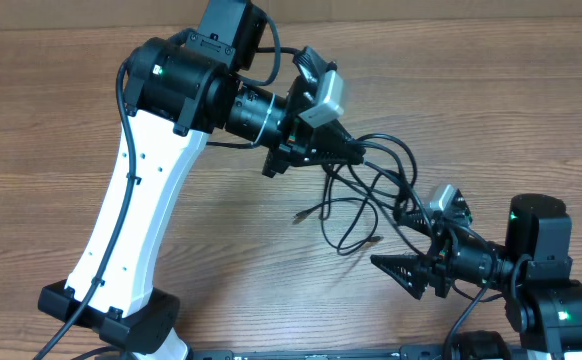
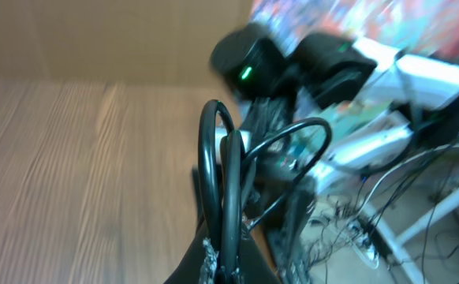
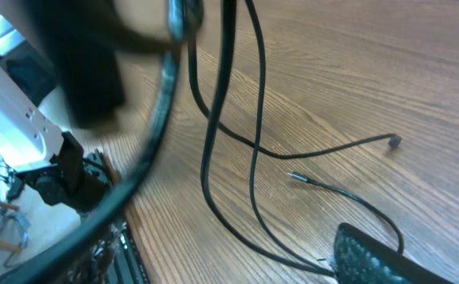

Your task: Untangle cables

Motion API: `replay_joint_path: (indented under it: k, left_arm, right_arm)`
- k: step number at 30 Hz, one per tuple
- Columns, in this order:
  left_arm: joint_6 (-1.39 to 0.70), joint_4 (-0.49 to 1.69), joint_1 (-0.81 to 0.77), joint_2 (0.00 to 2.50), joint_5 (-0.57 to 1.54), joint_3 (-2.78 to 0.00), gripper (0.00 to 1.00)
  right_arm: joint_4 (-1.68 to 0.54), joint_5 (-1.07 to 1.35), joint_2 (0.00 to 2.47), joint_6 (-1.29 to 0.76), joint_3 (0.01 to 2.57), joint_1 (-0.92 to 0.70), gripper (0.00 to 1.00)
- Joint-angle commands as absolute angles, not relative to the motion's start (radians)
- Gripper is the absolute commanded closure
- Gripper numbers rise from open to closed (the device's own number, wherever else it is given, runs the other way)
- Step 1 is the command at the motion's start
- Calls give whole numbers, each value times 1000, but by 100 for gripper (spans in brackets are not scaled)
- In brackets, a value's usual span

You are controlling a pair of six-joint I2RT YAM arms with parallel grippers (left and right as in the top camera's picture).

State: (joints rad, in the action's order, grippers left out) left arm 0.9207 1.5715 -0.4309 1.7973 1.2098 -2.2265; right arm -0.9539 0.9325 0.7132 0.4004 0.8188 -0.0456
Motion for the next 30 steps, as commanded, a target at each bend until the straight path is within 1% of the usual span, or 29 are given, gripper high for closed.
replay_joint_path:
  k: [1, 4, 6, 7, 9, 14, 21, 30]
  left_arm:
    - [828, 1569, -425, 1767, 1002, -2254, 96]
    - [731, 1569, -425, 1767, 866, -2254, 96]
    - [695, 1570, -425, 1767, 822, -2254, 96]
    - [680, 1570, -425, 1767, 795, -2254, 96]
    - [680, 1573, -427, 1767, 794, -2254, 96]
    - [680, 1573, -453, 1767, 824, -2254, 96]
    - [681, 1573, -527, 1767, 818, -2254, 96]
    - [685, 1595, -591, 1767, 704, -2254, 96]
  right_arm:
    - [-949, 924, 711, 387, 826, -44, 9]
    - [-930, 908, 711, 355, 826, -44, 7]
    - [-906, 886, 711, 311, 826, -44, 6]
    - [-883, 867, 711, 258, 826, -44, 5]
    - [-860, 857, 711, 213, 826, -44, 5]
    - [-760, 854, 711, 13, 826, -44, 2]
    - [-627, 853, 711, -237, 826, -44, 2]
    - [-588, 852, 710, -319, 826, -44, 1]
